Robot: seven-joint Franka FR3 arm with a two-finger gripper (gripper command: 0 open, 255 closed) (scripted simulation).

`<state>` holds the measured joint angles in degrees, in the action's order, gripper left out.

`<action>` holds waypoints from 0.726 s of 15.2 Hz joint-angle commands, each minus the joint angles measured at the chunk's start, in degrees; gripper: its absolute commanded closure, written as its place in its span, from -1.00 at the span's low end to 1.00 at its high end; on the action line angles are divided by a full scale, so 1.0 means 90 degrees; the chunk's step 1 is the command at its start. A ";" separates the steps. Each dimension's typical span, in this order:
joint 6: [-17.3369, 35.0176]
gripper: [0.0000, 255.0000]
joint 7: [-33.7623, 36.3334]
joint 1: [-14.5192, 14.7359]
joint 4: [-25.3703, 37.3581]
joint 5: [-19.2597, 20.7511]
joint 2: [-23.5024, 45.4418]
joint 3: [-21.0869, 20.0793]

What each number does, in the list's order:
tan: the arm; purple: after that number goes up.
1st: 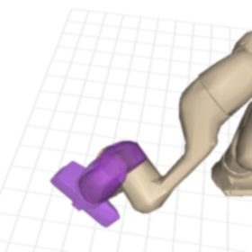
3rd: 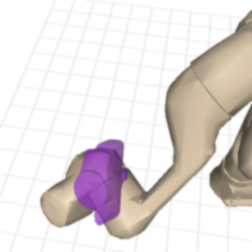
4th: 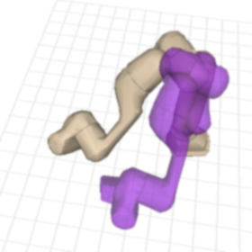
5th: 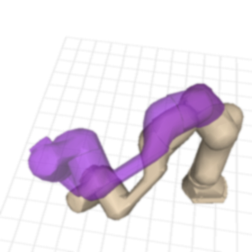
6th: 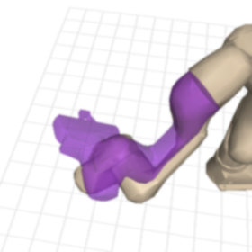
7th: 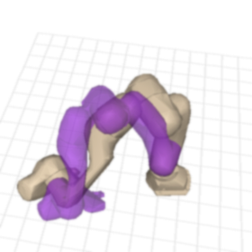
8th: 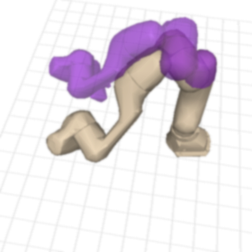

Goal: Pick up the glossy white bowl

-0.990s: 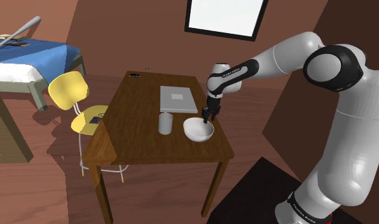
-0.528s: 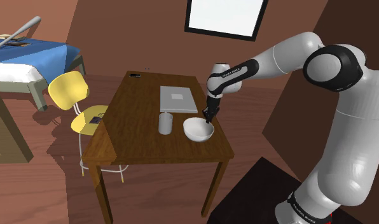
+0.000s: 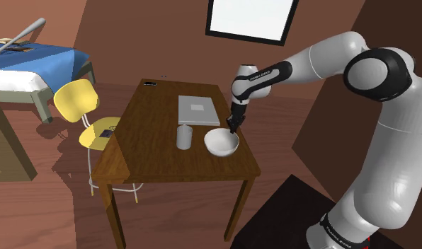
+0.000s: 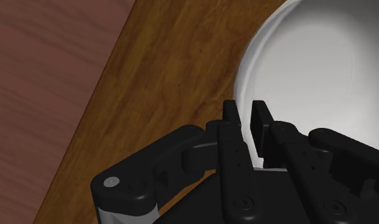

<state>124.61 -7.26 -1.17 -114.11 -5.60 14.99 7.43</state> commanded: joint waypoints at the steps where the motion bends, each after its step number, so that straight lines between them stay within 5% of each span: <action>1: -0.0160 1.00 0.0012 -0.0002 0.0061 0.0023 -0.0099 0.0011; 11: -0.0778 1.00 0.0084 0.0010 0.0358 0.0101 -0.0425 0.0030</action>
